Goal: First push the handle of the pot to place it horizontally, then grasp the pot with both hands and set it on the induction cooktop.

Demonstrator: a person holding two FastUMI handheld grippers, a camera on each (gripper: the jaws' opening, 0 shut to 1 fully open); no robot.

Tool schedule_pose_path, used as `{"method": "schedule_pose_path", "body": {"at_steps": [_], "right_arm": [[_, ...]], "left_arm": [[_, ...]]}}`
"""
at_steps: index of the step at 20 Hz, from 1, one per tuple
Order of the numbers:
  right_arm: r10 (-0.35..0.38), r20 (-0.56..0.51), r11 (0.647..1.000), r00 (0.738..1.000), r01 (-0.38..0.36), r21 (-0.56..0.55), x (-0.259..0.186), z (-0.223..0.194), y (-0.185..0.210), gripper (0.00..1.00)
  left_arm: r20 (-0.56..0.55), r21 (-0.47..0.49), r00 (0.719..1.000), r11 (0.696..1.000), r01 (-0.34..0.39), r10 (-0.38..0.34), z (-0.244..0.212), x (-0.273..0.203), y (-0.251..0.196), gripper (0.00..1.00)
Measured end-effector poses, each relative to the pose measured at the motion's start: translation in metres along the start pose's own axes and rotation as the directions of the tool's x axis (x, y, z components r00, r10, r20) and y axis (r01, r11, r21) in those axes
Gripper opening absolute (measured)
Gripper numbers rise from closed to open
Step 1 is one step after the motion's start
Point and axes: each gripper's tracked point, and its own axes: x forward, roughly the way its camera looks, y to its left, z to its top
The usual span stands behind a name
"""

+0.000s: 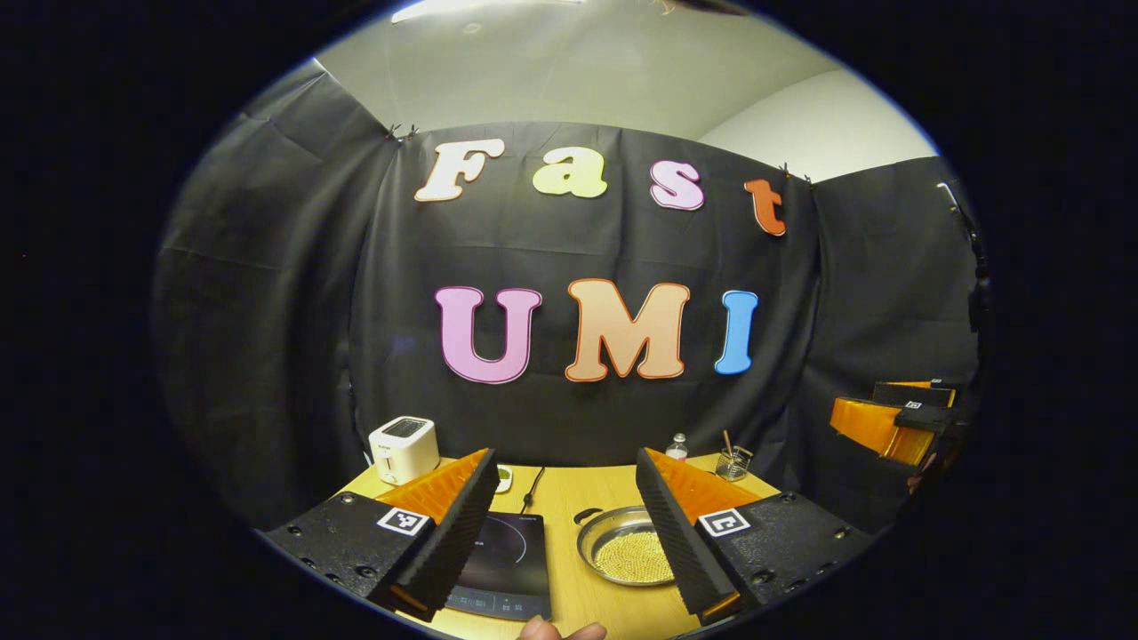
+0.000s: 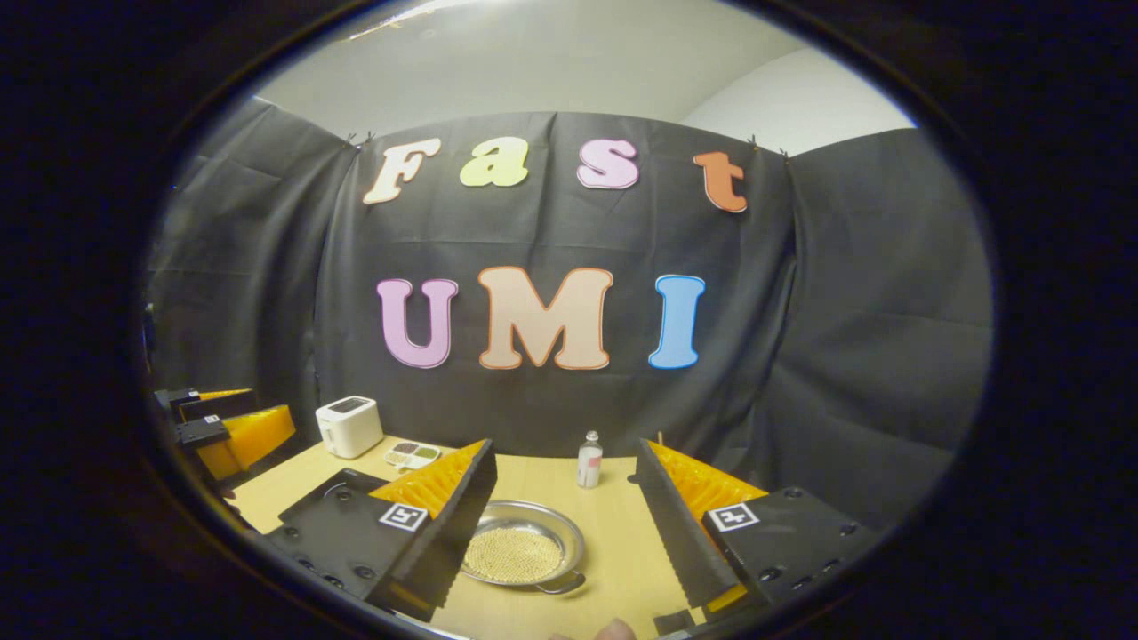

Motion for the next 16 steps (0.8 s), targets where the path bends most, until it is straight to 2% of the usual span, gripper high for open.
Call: {"method": "schedule_pose_path", "body": {"at_steps": [4,6,7,9,10,12,13,14,16], "right_arm": [[0.003,-0.020,1.000,1.000,-0.003,-0.008,0.007,-0.008,0.006,0.98],[0.013,-0.047,1.000,0.999,-0.013,-0.001,0.013,-0.015,0.005,0.80],[0.019,-0.061,1.000,0.998,-0.019,0.007,0.016,-0.019,0.003,0.80],[0.041,-0.078,0.999,0.996,-0.039,0.025,0.030,-0.027,-0.001,0.58],[0.046,-0.096,0.999,0.994,-0.044,0.017,0.038,-0.038,-0.004,0.51],[0.053,-0.104,0.999,0.993,-0.053,-0.001,0.049,-0.041,-0.017,0.17],[0.080,-0.105,0.997,0.991,-0.082,-0.009,0.057,-0.047,-0.017,0.11],[0.100,-0.115,0.994,0.988,-0.103,-0.022,0.064,-0.060,-0.020,0.06],[0.188,-0.165,0.982,0.968,-0.189,0.011,0.075,-0.081,-0.016,0.04]], "left_arm": [[-0.013,-0.003,1.000,1.000,0.004,-0.005,-0.005,0.001,0.001,0.94],[-0.016,0.004,1.000,1.000,-0.002,0.002,-0.006,0.004,0.000,0.94],[-0.017,0.010,1.000,1.000,-0.007,0.007,-0.006,0.007,0.000,0.94],[-0.021,0.019,0.999,0.999,-0.029,0.029,-0.007,0.014,-0.003,0.94],[-0.030,0.030,0.999,0.999,-0.043,0.044,-0.010,0.018,-0.005,0.89],[-0.048,0.046,0.996,0.997,-0.069,0.071,-0.013,0.022,-0.012,0.99],[-0.042,0.050,0.996,0.996,-0.072,0.074,-0.010,0.025,-0.020,0.90],[-0.046,0.063,0.996,0.995,-0.080,0.083,-0.010,0.028,-0.026,0.95],[-0.063,0.082,0.991,0.991,-0.110,0.115,-0.015,0.030,-0.034,0.94]]}}
